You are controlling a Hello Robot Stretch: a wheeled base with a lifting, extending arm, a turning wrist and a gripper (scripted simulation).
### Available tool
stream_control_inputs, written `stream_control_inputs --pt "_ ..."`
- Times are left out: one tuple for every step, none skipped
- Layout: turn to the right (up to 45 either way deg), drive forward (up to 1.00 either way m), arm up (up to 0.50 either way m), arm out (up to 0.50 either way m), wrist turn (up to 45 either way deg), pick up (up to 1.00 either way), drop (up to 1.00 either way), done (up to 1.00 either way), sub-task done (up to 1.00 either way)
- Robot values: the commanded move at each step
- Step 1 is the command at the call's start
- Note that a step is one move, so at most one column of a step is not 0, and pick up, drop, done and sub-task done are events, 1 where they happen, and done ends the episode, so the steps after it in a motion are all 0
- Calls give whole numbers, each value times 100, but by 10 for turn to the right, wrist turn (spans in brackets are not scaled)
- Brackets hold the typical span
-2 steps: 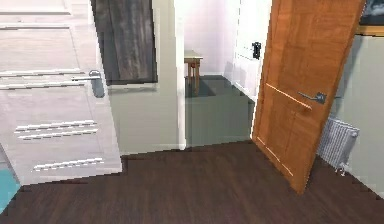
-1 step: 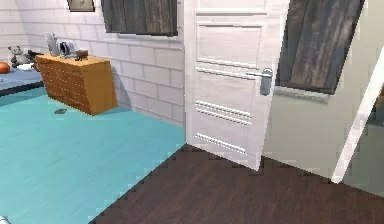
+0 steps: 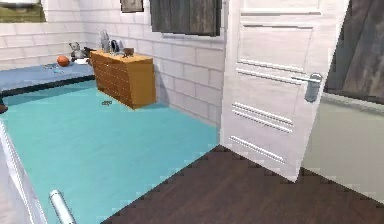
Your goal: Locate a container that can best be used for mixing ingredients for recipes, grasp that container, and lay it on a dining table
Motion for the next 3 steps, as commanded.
stream_control_inputs --pt "0 40 0 0 0 0 0 0 0" --pt "-240 0 0 0 0 0 0 0 0" --pt "0 100 0 0 0 0 0 0 0"
